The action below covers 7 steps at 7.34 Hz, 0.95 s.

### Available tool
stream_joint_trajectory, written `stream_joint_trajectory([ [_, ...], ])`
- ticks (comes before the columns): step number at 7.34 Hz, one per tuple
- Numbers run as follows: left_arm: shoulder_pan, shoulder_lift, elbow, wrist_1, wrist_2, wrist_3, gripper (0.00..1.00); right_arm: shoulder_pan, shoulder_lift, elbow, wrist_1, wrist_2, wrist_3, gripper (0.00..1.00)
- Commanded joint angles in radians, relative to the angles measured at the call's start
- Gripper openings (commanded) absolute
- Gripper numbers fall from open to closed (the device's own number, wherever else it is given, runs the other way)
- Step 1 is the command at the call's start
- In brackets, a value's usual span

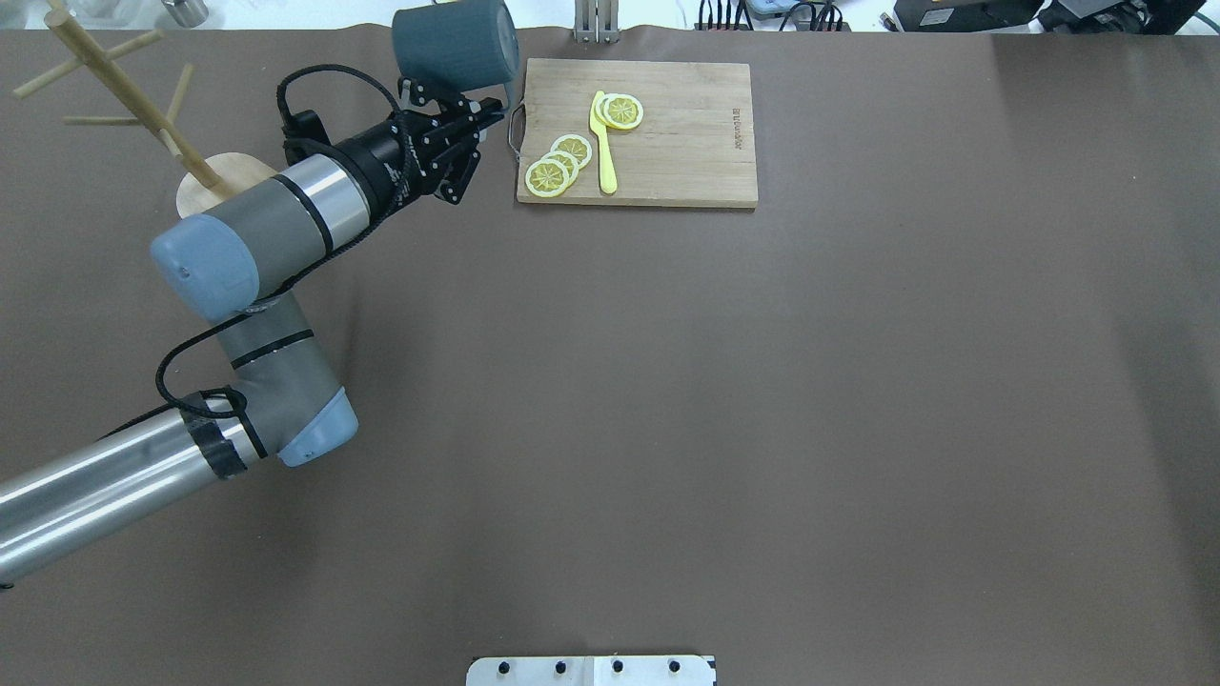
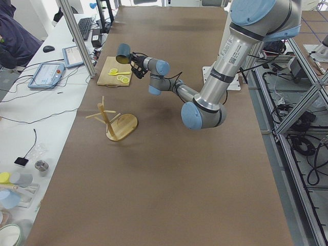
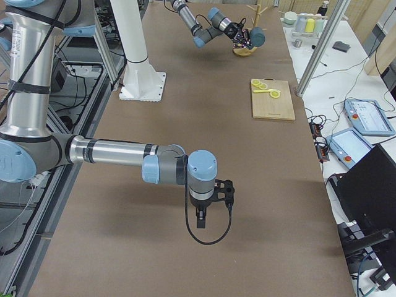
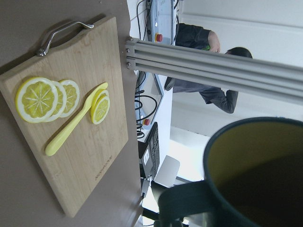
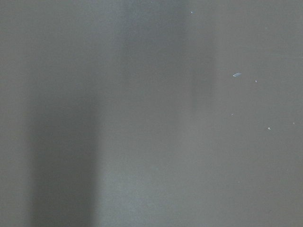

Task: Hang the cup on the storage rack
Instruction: 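Lift the teal mug with the left gripper toward the wooden stand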

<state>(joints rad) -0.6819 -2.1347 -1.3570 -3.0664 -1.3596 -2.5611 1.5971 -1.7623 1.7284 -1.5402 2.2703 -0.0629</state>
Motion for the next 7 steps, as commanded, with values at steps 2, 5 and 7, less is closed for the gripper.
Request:
stream_joint_trajectory([
  [2, -0.088, 0.096, 0.063, -0.154, 0.007, -0.310, 0.00, 0.000, 0.006, 0.002, 0.002, -0.002, 0.000, 1.00],
  [5, -0.134, 0.124, 0.119, -0.236, 0.008, -0.385, 0.00, 0.000, 0.006, 0.003, 0.000, 0.000, 0.000, 1.00],
  [7, -0.159, 0.148, 0.169, -0.317, 0.007, -0.398, 0.00, 0.000, 0.006, 0.003, 0.002, 0.000, 0.002, 1.00],
])
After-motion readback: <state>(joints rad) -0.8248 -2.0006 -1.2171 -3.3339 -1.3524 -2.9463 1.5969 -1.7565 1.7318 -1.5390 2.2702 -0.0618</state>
